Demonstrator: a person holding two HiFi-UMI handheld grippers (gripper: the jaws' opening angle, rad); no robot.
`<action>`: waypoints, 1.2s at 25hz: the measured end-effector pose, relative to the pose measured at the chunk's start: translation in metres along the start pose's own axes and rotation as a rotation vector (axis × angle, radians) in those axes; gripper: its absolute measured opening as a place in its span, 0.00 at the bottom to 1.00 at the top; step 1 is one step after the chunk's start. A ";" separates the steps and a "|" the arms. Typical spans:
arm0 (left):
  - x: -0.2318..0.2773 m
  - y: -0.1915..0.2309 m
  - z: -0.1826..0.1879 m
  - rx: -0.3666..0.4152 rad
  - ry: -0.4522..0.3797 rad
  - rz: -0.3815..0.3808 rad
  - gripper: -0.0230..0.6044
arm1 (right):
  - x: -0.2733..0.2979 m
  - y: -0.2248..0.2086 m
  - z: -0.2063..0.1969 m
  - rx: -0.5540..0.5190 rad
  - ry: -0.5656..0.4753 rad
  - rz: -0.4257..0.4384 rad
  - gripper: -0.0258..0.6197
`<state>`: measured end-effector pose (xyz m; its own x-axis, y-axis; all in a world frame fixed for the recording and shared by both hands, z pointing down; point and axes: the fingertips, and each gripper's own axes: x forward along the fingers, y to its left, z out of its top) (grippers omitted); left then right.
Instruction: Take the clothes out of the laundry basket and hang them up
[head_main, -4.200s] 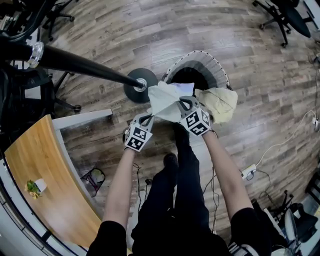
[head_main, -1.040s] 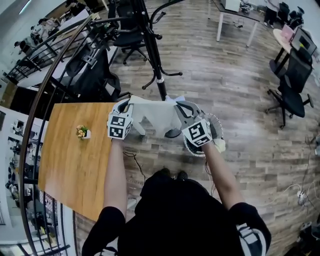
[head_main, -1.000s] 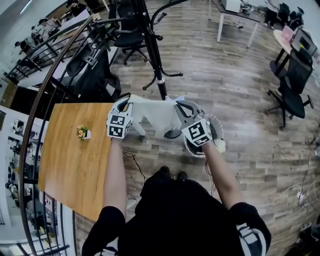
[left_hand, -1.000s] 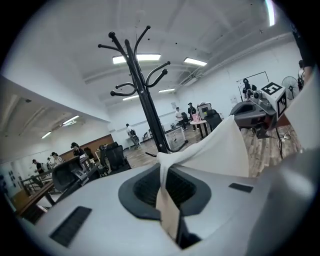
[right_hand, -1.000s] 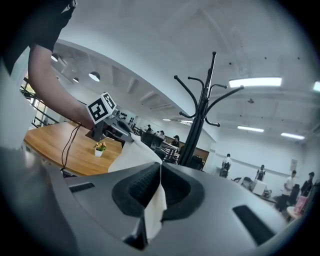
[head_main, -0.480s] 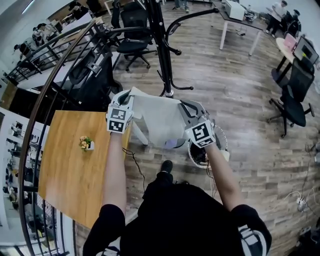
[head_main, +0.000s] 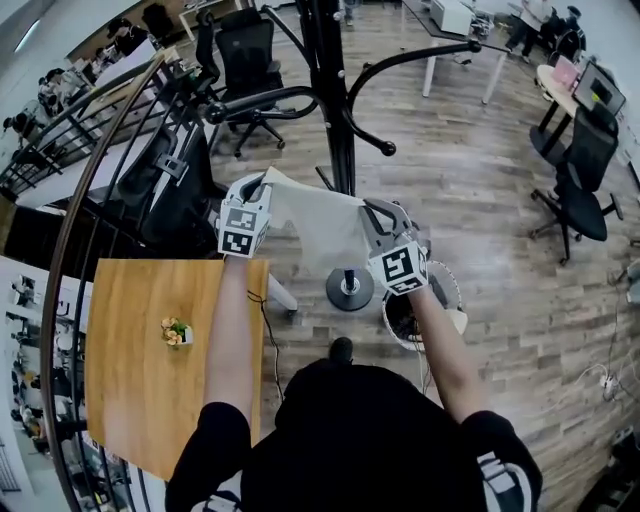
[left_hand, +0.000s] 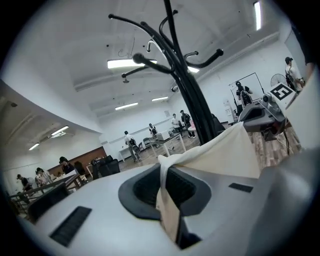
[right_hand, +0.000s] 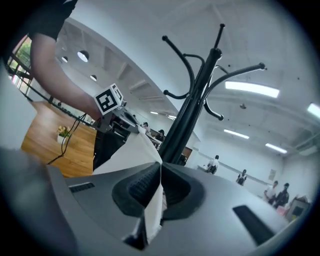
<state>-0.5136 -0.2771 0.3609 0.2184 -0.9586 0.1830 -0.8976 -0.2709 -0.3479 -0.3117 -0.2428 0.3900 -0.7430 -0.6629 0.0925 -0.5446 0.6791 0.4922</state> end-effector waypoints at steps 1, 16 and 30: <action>0.011 0.002 -0.005 0.003 0.010 -0.018 0.09 | 0.006 0.000 -0.008 -0.026 0.025 -0.009 0.06; 0.098 -0.060 -0.150 0.021 0.331 -0.205 0.09 | 0.028 0.047 -0.120 -0.119 0.276 -0.012 0.06; 0.077 -0.151 -0.217 0.133 0.417 -0.388 0.14 | 0.028 0.090 -0.144 0.027 0.280 0.095 0.07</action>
<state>-0.4444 -0.2905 0.6270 0.3282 -0.6790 0.6567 -0.7207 -0.6294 -0.2906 -0.3256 -0.2454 0.5613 -0.6567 -0.6546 0.3745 -0.4907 0.7480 0.4470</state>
